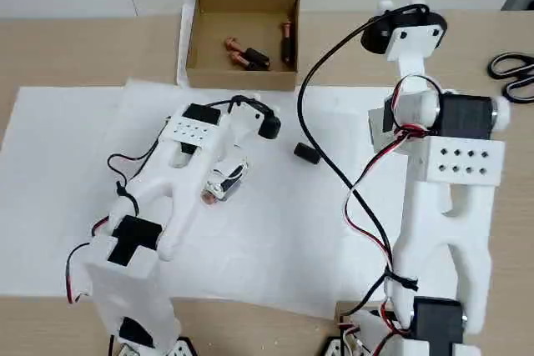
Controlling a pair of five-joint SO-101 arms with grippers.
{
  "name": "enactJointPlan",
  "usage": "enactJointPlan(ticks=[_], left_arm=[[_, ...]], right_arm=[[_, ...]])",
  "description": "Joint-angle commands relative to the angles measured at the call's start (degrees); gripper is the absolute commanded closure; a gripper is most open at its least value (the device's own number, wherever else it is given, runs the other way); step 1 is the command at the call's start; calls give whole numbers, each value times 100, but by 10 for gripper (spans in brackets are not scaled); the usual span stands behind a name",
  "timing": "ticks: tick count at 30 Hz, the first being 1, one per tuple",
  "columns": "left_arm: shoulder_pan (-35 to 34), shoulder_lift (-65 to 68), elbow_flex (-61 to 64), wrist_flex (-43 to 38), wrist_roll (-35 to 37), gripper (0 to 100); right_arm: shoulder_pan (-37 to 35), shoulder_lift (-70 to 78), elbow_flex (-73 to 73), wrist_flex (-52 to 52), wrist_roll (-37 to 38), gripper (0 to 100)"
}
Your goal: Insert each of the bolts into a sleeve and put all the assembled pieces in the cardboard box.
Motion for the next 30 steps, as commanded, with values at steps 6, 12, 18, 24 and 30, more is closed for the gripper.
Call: enactJointPlan(ticks=[6,12,18,24,30], left_arm=[[-26,-510,-92,18,9,994],[44,-1336,-92,316,-18,994],[44,-1697,-92,308,-492,994],[-176,-1697,-57,308,-2778,994],[-360,-1688,-57,281,-4607,994]], right_arm=[[48,-224,-35,-22,-70,995],[48,-233,-35,-22,-70,995],[57,-233,-35,-22,-70,995],[57,-233,-35,-22,-70,995],[57,-233,-35,-22,-70,995]])
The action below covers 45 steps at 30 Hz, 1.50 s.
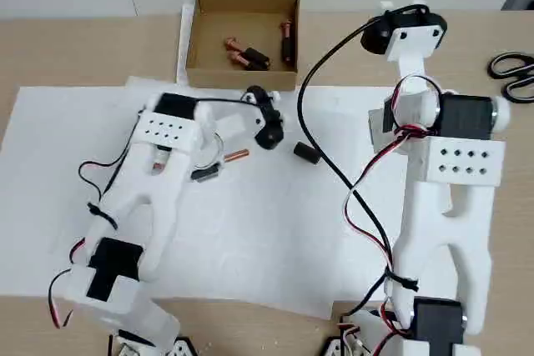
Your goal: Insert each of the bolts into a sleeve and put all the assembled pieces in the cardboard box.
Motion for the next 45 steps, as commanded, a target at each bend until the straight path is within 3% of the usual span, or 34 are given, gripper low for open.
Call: enactJointPlan(ticks=[1,3,22,26,32,43,45], left_arm=[[-35,-343,-66,26,-1204,994],[-35,-334,-66,-53,-1565,994],[-26,677,-585,-809,-1723,992],[-26,1029,-892,-791,-1415,987],[-18,1222,-945,-791,-1398,890],[-53,1196,-1305,-756,-870,886],[-44,1196,-1631,-448,-738,887]], right_arm=[[57,-233,-35,-22,-70,995],[57,-233,-35,-22,-70,995],[57,-224,-35,-22,-44,995],[57,-224,-35,-22,-44,995],[57,-224,-35,-22,-35,995],[57,-215,-35,-22,-26,995],[57,-224,-35,-22,-35,995]])
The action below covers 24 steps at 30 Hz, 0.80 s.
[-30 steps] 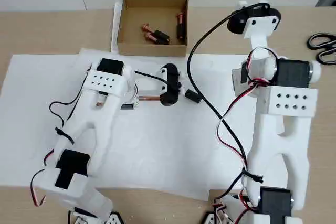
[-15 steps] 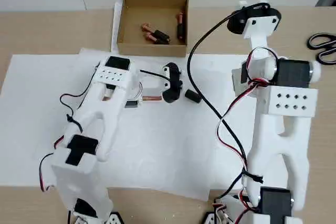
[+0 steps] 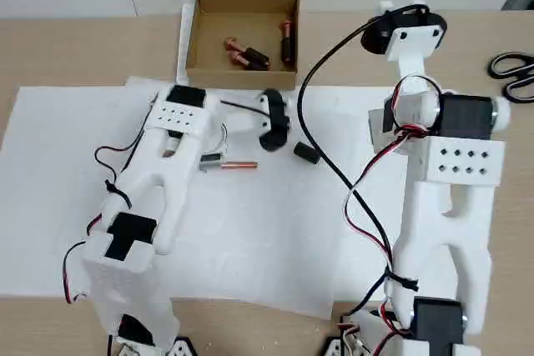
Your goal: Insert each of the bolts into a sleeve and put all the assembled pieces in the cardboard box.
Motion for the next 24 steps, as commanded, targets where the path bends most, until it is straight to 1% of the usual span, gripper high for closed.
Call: enactJointPlan(ticks=[1,6,9,12,15,17,19,24], left_arm=[[0,-79,-743,440,220,888],[9,-70,-1648,1336,237,888],[-26,-70,-2255,1758,615,889],[-141,-70,-2976,2075,1486,889],[-290,-70,-3609,2303,2734,889],[-448,-70,-4004,2312,3437,889],[-668,-70,-4347,2312,3921,889],[-1020,-114,-4919,2330,4738,889]], right_arm=[[57,-233,-35,-22,-35,995],[57,-233,-35,-22,-35,995],[57,-233,-35,-22,-26,995],[57,-233,-44,-22,-26,995],[57,-233,-53,-22,-26,995],[57,-233,-62,-22,-35,995],[57,-233,-62,-22,-35,995],[57,-233,-62,-22,-35,995]])
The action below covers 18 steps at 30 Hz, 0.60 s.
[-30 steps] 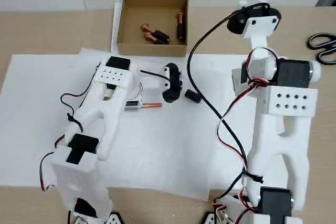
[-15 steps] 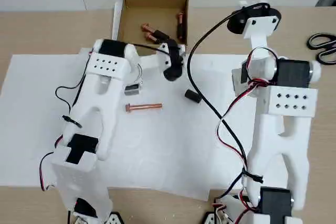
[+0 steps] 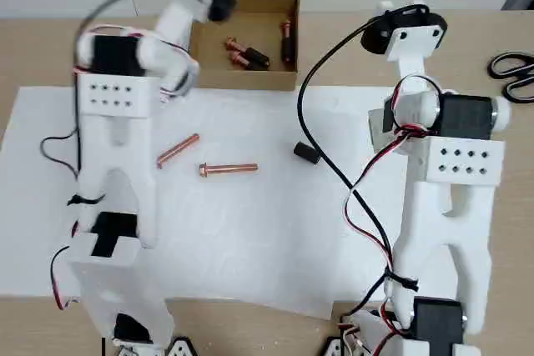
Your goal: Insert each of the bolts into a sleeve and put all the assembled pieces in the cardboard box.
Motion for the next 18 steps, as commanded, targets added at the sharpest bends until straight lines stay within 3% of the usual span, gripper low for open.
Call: enactJointPlan(ticks=[1,6,10,13,18], left_arm=[[-158,-229,-426,114,765,889],[-114,-1538,31,105,2268,889],[-149,-2760,778,105,3868,889],[-114,-3640,1912,105,4888,889],[422,-4466,4127,-369,5653,889]], right_arm=[[57,-233,-62,-22,-35,995],[119,-233,-62,-13,-26,995],[470,-242,-62,4,-26,995],[637,-242,-62,22,-26,995],[620,-242,-62,31,-62,995]])
